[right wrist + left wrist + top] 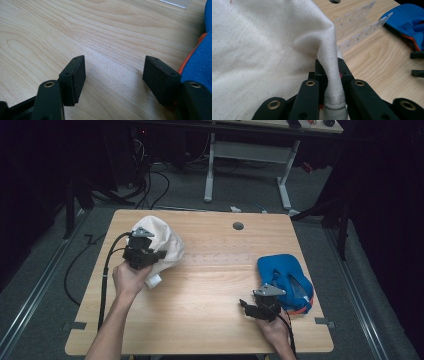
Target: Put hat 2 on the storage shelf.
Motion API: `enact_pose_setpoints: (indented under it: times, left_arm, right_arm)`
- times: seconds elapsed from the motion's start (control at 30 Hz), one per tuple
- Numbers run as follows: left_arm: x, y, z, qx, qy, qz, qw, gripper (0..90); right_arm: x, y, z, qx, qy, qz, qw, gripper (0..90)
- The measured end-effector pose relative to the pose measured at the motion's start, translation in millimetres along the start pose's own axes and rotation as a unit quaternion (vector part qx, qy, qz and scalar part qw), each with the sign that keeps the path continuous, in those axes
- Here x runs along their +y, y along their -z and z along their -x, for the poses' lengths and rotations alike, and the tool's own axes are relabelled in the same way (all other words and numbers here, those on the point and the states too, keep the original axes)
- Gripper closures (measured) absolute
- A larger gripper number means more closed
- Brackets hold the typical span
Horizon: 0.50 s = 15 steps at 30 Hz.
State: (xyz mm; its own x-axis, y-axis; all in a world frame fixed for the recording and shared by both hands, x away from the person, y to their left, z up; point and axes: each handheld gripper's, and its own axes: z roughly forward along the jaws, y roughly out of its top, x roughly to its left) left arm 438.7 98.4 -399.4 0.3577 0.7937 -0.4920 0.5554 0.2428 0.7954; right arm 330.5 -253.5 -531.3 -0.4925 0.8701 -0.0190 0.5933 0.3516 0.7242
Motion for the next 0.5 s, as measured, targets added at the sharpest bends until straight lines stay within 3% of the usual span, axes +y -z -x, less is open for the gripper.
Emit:
enact_pose_setpoints:
  times: [0.3, 0.5]
  left_arm:
    - [5.6, -22.5, 9.1, 0.021, -0.031, -0.023, 0.999, 83.2]
    - [5.0, -32.5, 10.0, 0.035, -0.039, -0.034, 0.9981, 83.2]
  right_arm:
    - [0.0, 0.0, 0.0, 0.0, 0.0, 0.0, 1.0, 35.0]
    - [0.0, 0.0, 0.0, 0.0, 0.0, 0.0, 1.0, 35.0]
